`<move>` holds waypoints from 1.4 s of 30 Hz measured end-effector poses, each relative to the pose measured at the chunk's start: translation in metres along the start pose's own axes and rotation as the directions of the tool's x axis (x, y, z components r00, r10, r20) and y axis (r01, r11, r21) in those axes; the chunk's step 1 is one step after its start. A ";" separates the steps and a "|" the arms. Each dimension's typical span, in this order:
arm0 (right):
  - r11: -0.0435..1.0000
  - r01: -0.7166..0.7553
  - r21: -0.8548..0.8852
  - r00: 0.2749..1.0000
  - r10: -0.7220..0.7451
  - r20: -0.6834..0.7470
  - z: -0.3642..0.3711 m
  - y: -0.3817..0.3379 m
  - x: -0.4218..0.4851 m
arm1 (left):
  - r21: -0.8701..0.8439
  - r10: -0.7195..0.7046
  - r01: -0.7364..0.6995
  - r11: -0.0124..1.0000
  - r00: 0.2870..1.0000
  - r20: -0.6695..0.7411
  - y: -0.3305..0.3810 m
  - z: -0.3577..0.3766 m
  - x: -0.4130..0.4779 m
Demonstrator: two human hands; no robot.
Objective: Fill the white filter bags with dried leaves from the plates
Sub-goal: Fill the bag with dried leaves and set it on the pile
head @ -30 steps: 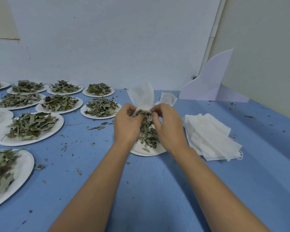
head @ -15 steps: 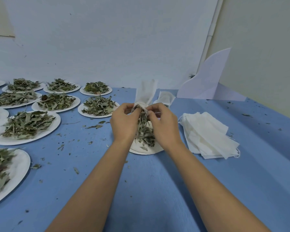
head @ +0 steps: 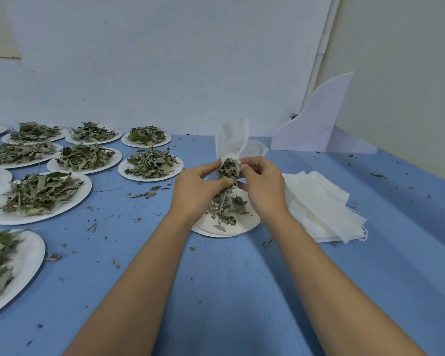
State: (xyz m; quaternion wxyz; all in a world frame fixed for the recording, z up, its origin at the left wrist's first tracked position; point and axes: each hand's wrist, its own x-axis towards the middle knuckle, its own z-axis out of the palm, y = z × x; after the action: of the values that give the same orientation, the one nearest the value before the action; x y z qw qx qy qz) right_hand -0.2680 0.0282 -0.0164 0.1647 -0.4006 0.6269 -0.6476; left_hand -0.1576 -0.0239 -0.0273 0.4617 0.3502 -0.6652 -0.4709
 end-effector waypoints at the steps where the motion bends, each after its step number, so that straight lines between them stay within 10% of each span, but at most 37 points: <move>1: 1.000 -0.001 -0.003 1.000 0.001 0.003 0.001 0.000 -0.001 | 0.009 0.005 -0.005 1.000 1.000 -0.020 0.000 0.001 0.000; 18: 0.985 0.111 -0.134 0.992 -0.102 0.077 0.004 -0.003 -0.003 | 0.130 -0.043 0.074 0.989 0.973 -0.228 0.002 0.004 0.003; 21: 0.791 0.322 -0.520 0.943 -0.317 0.101 -0.003 0.002 -0.002 | 0.050 -0.115 0.131 0.990 0.965 -0.236 0.004 -0.001 0.005; 26: 0.668 0.493 -0.558 0.870 -0.363 0.334 0.000 0.005 -0.008 | -0.076 -0.254 0.242 0.967 0.916 -0.311 0.003 0.000 0.006; 31: 0.933 0.225 -0.281 0.920 -0.109 0.375 0.009 0.000 -0.013 | -0.216 -0.362 0.298 0.930 0.851 -0.381 0.000 0.000 0.007; 42: 0.995 -0.096 0.006 0.967 0.092 0.238 0.003 0.001 -0.001 | -0.435 -0.396 0.327 0.839 0.915 -0.074 0.017 0.009 0.001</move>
State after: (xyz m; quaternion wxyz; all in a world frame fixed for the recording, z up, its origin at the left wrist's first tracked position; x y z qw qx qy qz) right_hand -0.2655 0.0267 -0.0184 0.2726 -0.4437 0.6151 -0.5920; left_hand -0.1672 -0.0162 -0.0118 0.4798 0.4006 -0.4323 -0.6500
